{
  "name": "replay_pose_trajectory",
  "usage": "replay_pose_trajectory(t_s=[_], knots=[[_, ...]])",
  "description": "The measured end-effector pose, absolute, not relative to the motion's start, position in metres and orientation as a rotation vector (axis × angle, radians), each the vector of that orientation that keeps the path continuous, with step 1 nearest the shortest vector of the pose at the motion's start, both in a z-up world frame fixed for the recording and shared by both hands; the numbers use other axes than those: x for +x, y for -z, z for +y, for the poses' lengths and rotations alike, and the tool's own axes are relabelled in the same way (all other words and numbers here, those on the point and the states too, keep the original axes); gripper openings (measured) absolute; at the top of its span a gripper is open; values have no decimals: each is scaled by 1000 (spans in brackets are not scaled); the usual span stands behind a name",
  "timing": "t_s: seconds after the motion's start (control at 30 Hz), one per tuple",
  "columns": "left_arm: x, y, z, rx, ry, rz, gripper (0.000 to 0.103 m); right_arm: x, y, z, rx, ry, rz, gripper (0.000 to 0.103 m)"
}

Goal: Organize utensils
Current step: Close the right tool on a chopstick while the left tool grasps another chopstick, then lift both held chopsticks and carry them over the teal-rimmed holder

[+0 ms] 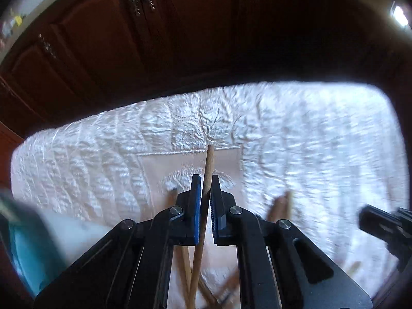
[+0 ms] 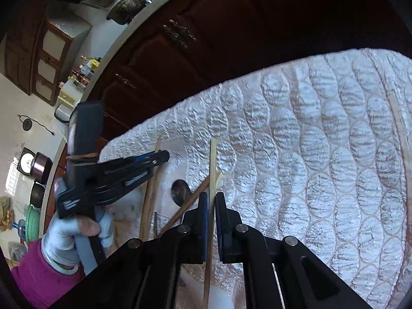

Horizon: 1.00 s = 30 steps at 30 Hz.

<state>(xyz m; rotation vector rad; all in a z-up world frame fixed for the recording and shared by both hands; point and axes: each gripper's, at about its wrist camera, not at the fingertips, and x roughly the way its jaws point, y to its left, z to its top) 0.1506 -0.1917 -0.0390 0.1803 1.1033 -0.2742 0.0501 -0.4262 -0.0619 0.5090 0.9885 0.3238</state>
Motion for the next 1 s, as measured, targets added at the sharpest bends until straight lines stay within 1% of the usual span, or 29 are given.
replay_pose_trajectory(t_s=[0.2,0.3,0.4,0.47,0.53,0.6,0.67,0.73,0.83,1.0], knots=[[119,-13,-150,85,338,1023,5,40,26,-417,460,-338,929,5],[97,-29,-139,60,345,987,5,41,22,-409,420,-318,943,5],[80,-41,-128,34,354,962,5,49,38,-398,337,-234,1003,6],[70,-48,-120,18,353,952,5,58,56,-391,281,-180,1068,11],[64,-53,-115,10,352,945,5,67,77,-387,297,-171,1124,18],[60,-56,-111,-3,347,940,5,78,96,-383,298,-144,1174,20],[57,-58,-107,-11,348,937,5,85,106,-381,299,-131,1181,19],[54,-61,-103,-21,351,933,5,88,106,-380,307,-134,1174,6],[48,-68,-92,-48,363,923,5,80,89,-376,295,-172,1147,5],[31,-89,-70,-69,382,892,4,55,30,-369,276,-252,1036,5]])
